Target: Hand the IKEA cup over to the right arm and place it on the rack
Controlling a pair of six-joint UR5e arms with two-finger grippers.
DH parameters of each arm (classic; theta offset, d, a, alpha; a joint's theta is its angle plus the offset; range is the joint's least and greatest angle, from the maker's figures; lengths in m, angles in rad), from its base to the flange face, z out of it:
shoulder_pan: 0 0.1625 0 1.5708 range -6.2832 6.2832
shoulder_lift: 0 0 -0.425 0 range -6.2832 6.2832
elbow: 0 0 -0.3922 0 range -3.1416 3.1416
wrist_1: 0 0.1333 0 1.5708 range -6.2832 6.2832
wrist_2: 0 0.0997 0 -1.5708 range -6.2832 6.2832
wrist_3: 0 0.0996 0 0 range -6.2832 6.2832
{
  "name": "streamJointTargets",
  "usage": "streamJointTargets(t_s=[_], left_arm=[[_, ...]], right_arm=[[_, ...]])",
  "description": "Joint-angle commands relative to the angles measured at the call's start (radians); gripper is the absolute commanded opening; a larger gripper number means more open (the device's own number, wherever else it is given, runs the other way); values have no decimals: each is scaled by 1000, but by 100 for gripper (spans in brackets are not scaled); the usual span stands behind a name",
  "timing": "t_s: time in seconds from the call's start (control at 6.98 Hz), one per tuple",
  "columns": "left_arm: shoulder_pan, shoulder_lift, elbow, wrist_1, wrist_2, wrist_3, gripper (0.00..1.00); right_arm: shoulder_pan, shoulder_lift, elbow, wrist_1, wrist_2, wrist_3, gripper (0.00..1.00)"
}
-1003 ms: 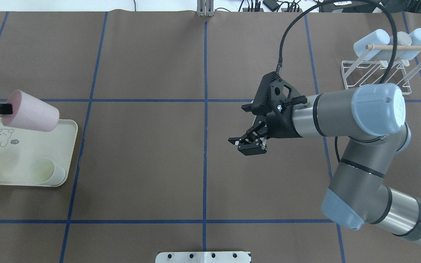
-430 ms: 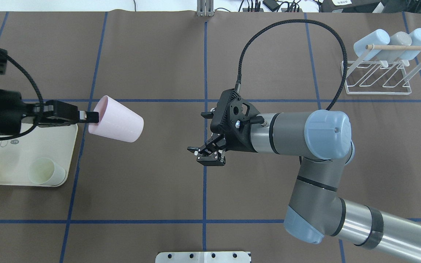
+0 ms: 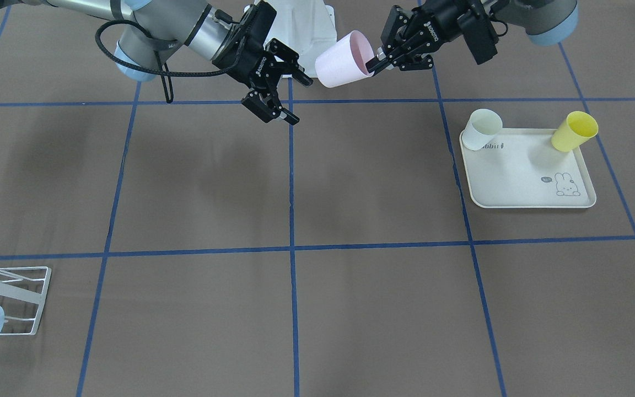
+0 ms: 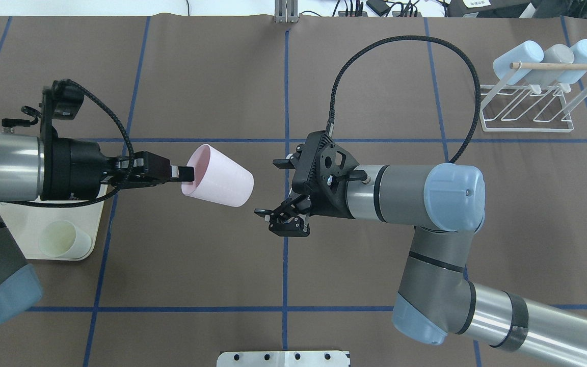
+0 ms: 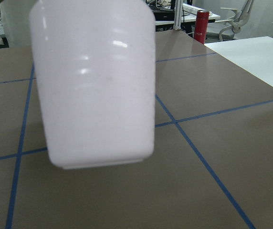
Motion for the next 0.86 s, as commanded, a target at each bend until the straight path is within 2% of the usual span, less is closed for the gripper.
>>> streamJointTargets(t_s=[0.0,0.29,0.72], left_arm=[[8,-39,36,7,5,-1,0],[14,-44,47,7,6,-1,0],[59,-39,46,7,37,1,0]], right_arm=[[-14,1,10,4,-1,1,99],[-34,-1,1,93,-2,1,99],[-36,-1,0,93,-11,-1,99]])
